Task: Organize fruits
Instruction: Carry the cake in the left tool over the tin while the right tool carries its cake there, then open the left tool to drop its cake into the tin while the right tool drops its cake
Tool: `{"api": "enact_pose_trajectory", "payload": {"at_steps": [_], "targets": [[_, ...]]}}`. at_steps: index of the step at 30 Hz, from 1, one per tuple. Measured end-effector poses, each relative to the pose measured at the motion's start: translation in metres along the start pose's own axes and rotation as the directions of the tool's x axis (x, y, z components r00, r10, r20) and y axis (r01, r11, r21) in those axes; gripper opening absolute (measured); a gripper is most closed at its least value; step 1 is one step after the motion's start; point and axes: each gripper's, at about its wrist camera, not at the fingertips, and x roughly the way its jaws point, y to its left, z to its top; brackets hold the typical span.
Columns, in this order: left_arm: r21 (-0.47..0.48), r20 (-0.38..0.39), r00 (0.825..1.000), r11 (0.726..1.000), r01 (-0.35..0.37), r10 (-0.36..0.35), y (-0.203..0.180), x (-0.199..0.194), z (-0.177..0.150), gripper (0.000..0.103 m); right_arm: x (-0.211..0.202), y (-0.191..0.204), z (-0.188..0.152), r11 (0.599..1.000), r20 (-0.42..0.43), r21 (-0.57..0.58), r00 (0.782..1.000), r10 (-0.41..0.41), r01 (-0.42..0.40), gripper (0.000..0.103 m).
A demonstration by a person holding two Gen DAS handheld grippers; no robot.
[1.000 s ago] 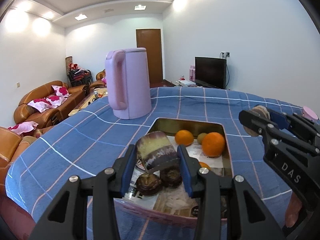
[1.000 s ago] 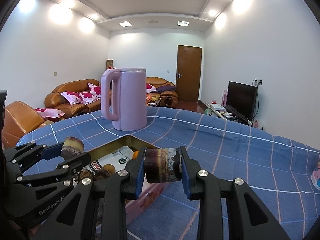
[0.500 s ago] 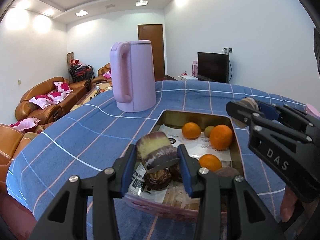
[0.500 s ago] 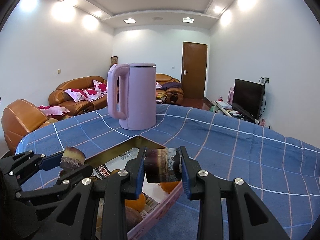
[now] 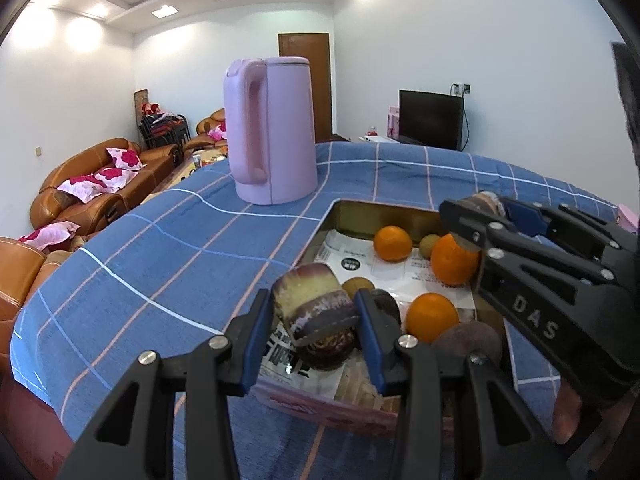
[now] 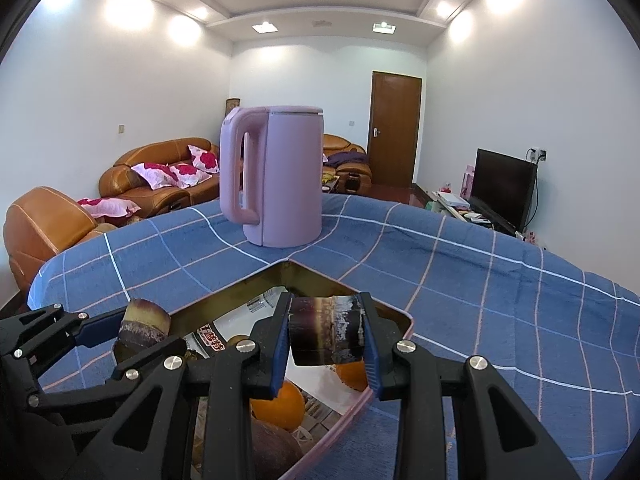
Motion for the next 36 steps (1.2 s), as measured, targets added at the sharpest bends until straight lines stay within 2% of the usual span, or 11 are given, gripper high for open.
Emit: {"api": "enact_pose_trajectory", "payload": {"at_steps": [17, 23, 27, 29, 36], "targets": [[0.041, -0.013, 1.0, 0.999, 0.003, -0.003, -0.012, 0.003, -0.005, 0.045, 0.017, -0.006, -0.005, 0.999, -0.091, 0.033, 0.996, 0.015, -0.012, 0.034], [0.044, -0.013, 1.0, 0.999, 0.008, -0.007, -0.014, 0.002, -0.006, 0.045, 0.017, -0.005, -0.006, 1.0, -0.095, 0.03, 0.995, 0.013, -0.01, 0.044], [0.043, -0.004, 1.0, 0.999, 0.008, -0.007, -0.014, 0.0, -0.006, 0.059, 0.016, -0.006, -0.007, 0.999, -0.091, 0.034, 0.996, 0.007, -0.004, 0.048], [0.043, 0.007, 1.0, 0.999, 0.012, -0.013, -0.015, -0.003, -0.005, 0.065, 0.015, -0.007, -0.006, 0.999, -0.085, 0.039, 0.996, 0.003, 0.0, 0.054], [0.04, 0.021, 1.0, 0.999, 0.02, -0.02, -0.015, -0.008, -0.004, 0.067, 0.002, -0.017, -0.009, 0.996, -0.043, 0.081, 0.999, -0.032, 0.035, 0.056]]}}
